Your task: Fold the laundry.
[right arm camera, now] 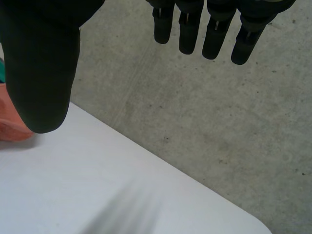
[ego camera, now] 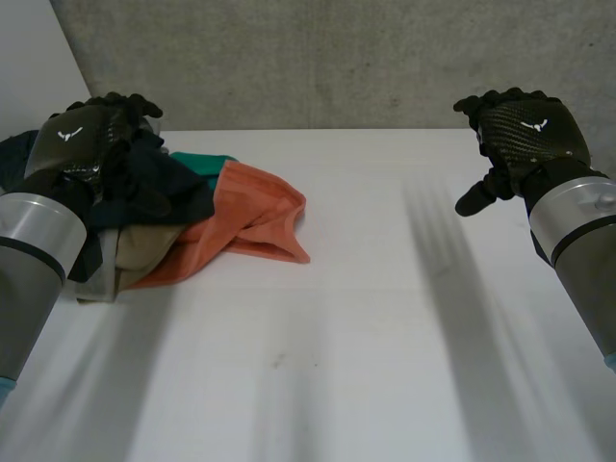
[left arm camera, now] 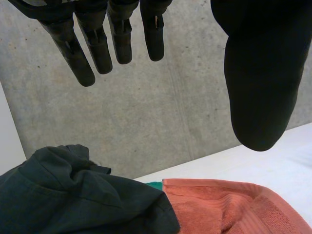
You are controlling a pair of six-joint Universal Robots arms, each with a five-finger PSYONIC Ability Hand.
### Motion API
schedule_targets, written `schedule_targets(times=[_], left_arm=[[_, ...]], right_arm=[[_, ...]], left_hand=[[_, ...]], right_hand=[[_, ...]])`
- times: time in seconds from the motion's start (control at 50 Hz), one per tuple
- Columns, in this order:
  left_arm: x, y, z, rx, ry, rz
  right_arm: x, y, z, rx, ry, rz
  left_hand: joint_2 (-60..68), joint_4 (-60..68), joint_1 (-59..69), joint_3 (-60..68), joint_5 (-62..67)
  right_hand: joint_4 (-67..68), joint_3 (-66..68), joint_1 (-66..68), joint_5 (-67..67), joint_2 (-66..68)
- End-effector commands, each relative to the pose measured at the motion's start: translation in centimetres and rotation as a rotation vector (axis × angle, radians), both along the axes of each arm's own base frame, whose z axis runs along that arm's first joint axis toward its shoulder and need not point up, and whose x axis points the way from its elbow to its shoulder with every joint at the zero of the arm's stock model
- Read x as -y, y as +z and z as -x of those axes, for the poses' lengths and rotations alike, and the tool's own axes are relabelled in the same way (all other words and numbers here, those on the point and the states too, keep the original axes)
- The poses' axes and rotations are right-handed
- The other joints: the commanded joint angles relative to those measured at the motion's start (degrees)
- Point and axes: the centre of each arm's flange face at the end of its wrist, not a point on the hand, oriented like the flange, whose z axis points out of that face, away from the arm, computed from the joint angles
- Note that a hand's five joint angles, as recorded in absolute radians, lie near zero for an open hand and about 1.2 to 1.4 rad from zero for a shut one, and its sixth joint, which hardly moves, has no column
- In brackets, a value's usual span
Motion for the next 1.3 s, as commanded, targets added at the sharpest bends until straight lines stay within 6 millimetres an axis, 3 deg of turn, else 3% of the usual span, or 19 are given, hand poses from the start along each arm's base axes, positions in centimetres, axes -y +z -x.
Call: schedule_targets(times=[0.02,0.22,0.28,0.42,0.5,0.6,0.68,0.7,0.74,0.78,0.8,0.86,0.94,1.04,1.14,1.16,1.22,1.24,1.3], left_arm=[[-0.1,0.0,0.0,0.002,-0.001,0.005],[1.4,0.1,0.3,0.062,-0.014,0.057],[3.6,-0.9,0.5,0.170,0.004,0.114],[12.6,-4.6,-2.3,0.494,0.168,0.224],[16.2,-6.5,-3.7,0.614,0.221,0.230],[19.2,-9.6,-4.9,0.695,0.244,0.199],[19.6,-10.4,-4.9,0.709,0.241,0.194],[19.4,-10.4,-4.6,0.707,0.236,0.196],[19.3,-10.5,-4.3,0.704,0.230,0.194],[18.8,-9.7,-3.9,0.689,0.227,0.207],[18.1,-8.0,-3.3,0.666,0.225,0.241],[16.6,-5.5,-2.0,0.610,0.204,0.293],[12.6,-0.6,1.4,0.405,0.123,0.389],[7.6,2.7,5.1,0.150,-0.034,0.402],[3.0,1.7,9.0,0.010,-0.255,0.295],[1.6,0.8,10.1,-0.001,-0.328,0.252],[0.0,-1.1,11.7,0.013,-0.424,0.187],[-0.7,-3.1,12.8,0.033,-0.471,0.137],[-1.3,-5.5,14.0,0.060,-0.514,0.074]], right_arm=[[-0.1,0.0,-0.1,-0.005,0.004,0.003],[-0.2,0.1,-0.2,-0.006,0.007,0.000],[-0.2,0.0,-0.2,-0.013,0.010,-0.001],[-0.3,-0.3,-0.3,-0.032,0.013,-0.002],[-0.3,-0.5,-0.4,-0.034,0.014,-0.007],[-0.3,-0.8,-0.4,-0.039,0.015,-0.015],[-0.3,-0.9,-0.4,-0.044,0.015,-0.016],[-0.2,-0.9,-0.4,-0.053,0.014,-0.013],[-0.2,-0.9,-0.3,-0.062,0.011,-0.010],[-0.1,-0.8,-0.3,-0.073,0.010,-0.002],[0.0,-0.7,-0.2,-0.076,0.008,0.002],[0.1,-0.6,-0.2,-0.078,0.005,0.006],[0.3,-0.6,0.0,-0.078,-0.003,0.007],[0.3,-0.4,0.0,-0.075,-0.004,0.013],[0.4,-0.2,0.0,-0.074,-0.006,0.017],[0.4,-0.2,0.0,-0.074,-0.006,0.017],[0.4,-0.2,0.0,-0.076,-0.007,0.015],[0.4,-0.2,0.1,-0.077,-0.007,0.013],[0.4,-0.4,0.1,-0.080,-0.009,0.005]], left_hand=[[-7.8,-7.8,-8.7,-7.9,-7.1],[-7.8,-7.8,-8.7,-7.9,-7.1],[-7.7,-7.6,-8.6,-7.7,-7.0],[-7.2,-7.1,-8.1,-7.2,-6.5],[-6.8,-6.8,-7.7,-6.9,-6.1],[-5.3,-5.3,-6.2,-5.3,-4.6],[18.5,18.5,17.6,18.5,19.2],[41.2,41.3,40.3,41.2,41.9],[61.5,61.5,60.6,61.5,62.2],[61.6,61.7,60.7,61.6,62.3],[61.6,61.7,60.7,61.6,62.3],[61.6,61.7,60.7,61.6,62.3],[61.6,61.7,60.7,61.6,62.3],[61.6,61.7,60.7,61.6,62.3],[61.6,61.7,60.7,61.6,62.3],[61.6,61.7,60.7,61.6,62.3],[61.6,61.7,60.7,61.6,62.3],[61.6,61.7,60.7,61.6,62.3],[61.6,61.7,60.7,61.6,62.3]], right_hand=[[-6.0,-6.1,-5.5,-5.7,-5.4],[-6.0,-6.1,-5.5,-5.7,-5.4],[-6.0,-6.1,-5.5,-5.7,-5.4],[-6.0,-6.1,-5.5,-5.7,-5.4],[-6.0,-6.1,-5.5,-5.7,-5.4],[-6.0,-6.1,-5.5,-5.7,-5.4],[-6.0,-6.1,-5.5,-5.7,-5.4],[-6.0,-6.1,-5.5,-5.7,-5.4],[-6.0,-6.1,-5.5,-5.7,-5.4],[-6.0,-6.1,-5.5,-5.7,-5.4],[-6.0,-6.1,-5.5,-5.7,-5.4],[-6.0,-6.1,-5.5,-5.7,-5.4],[-6.0,-6.1,-5.5,-5.7,-5.4],[-6.0,-6.1,-5.5,-5.7,-5.4],[-6.0,-6.1,-5.5,-5.7,-5.4],[-6.0,-6.1,-5.5,-5.7,-5.4],[-6.0,-6.1,-5.5,-5.7,-5.4],[-6.0,-6.1,-5.5,-5.7,-5.4],[-6.0,-6.1,-5.5,-5.7,-5.4]])
